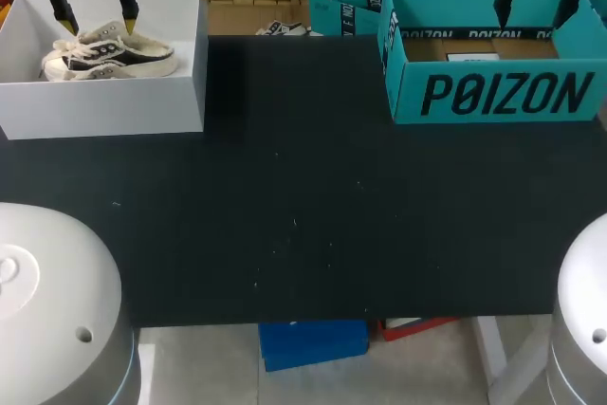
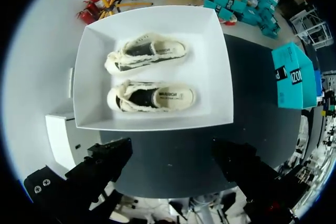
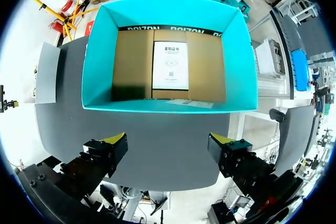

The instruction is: Take the shoe out of the shoebox, open the shoe tongue, remove and reinsert the insole, then place the shoe into the shoebox

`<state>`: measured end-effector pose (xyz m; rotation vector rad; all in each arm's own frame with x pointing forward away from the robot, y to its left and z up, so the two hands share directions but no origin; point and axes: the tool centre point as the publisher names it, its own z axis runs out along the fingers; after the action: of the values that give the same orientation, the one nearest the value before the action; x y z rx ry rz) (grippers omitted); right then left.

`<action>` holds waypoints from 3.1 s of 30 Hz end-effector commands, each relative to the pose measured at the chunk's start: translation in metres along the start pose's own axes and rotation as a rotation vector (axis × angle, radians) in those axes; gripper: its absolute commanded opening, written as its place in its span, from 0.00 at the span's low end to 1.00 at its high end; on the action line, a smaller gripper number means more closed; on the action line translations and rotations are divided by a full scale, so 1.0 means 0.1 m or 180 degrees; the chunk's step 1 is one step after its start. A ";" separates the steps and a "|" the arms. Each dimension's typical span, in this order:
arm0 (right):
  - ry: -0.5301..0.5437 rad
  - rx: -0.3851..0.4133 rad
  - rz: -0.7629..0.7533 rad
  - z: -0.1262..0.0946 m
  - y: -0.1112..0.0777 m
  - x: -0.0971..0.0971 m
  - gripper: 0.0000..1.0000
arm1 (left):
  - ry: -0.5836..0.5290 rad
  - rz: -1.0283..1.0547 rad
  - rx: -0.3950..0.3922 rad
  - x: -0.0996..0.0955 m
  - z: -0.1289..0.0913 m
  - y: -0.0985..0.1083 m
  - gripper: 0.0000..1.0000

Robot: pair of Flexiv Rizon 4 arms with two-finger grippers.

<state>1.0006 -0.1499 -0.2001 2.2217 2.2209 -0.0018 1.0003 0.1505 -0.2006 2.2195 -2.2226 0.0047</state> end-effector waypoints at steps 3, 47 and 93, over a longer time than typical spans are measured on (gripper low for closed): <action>0.0000 0.0000 0.0000 0.00 0.00 0.00 1.00 | 0.0000 0.0000 0.0000 0.00 0.00 0.00 1.00; 0.0000 0.0000 0.0000 0.00 0.00 0.00 1.00 | -0.0116 0.5530 -0.0183 -0.81 0.19 -0.79 1.00; 0.0000 0.0000 0.0000 0.00 0.00 0.00 1.00 | 0.0317 0.5303 -0.0426 -0.62 1.73 -1.00 0.33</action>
<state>1.0005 -0.1500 -0.2003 2.2216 2.2206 -0.0015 1.0947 0.2132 -0.3651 -0.1534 -3.0036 -0.0277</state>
